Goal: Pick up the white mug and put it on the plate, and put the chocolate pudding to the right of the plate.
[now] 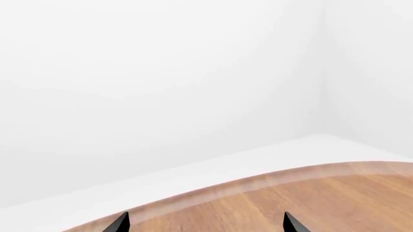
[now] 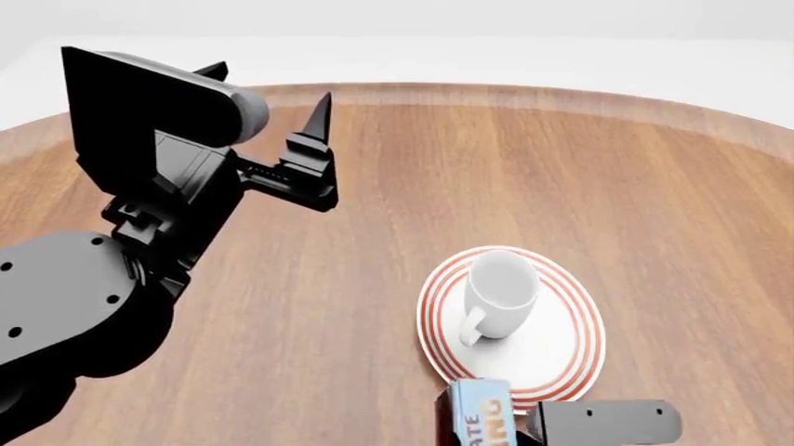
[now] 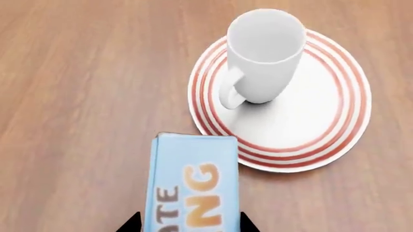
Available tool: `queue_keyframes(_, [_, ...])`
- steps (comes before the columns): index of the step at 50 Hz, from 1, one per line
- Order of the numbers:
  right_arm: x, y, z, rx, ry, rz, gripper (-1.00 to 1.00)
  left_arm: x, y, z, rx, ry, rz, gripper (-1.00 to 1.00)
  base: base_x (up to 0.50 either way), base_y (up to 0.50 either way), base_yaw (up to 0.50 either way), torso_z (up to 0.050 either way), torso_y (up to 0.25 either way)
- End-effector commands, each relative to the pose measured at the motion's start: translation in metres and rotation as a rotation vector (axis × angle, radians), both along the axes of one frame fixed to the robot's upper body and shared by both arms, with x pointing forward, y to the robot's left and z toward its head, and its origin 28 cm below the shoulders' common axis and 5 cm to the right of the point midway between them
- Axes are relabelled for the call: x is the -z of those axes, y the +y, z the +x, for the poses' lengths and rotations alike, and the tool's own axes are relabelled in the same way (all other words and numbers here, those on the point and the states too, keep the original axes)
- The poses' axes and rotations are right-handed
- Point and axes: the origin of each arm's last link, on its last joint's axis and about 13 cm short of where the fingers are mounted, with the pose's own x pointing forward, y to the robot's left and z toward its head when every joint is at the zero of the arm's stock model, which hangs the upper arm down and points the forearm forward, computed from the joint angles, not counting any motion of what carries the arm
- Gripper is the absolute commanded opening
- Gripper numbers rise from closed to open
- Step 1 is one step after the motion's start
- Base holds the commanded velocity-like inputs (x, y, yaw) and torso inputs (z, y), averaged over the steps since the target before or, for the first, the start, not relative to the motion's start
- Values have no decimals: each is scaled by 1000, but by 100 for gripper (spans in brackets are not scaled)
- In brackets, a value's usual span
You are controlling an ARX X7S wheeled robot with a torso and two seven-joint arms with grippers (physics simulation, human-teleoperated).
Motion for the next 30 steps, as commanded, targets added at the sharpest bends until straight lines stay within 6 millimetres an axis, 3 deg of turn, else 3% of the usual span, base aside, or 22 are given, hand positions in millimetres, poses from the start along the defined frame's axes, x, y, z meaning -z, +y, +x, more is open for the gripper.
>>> queue_keyframes(1, [-34,-11,9,-17,-119,51,-100,-1,0,0,-1,-2,0,100,0,0,0,0,0])
queue_keyframes(13, [-77,-37,19,16,-270,39,-100,-3,0,0,-2,-4,1,100,0,0,0,0,0])
queue_keyframes(30, [-125,-66,7,137,-413,-13,-100,-5,-1,-1,-2,-8,4,100,0,0,0,0,0])
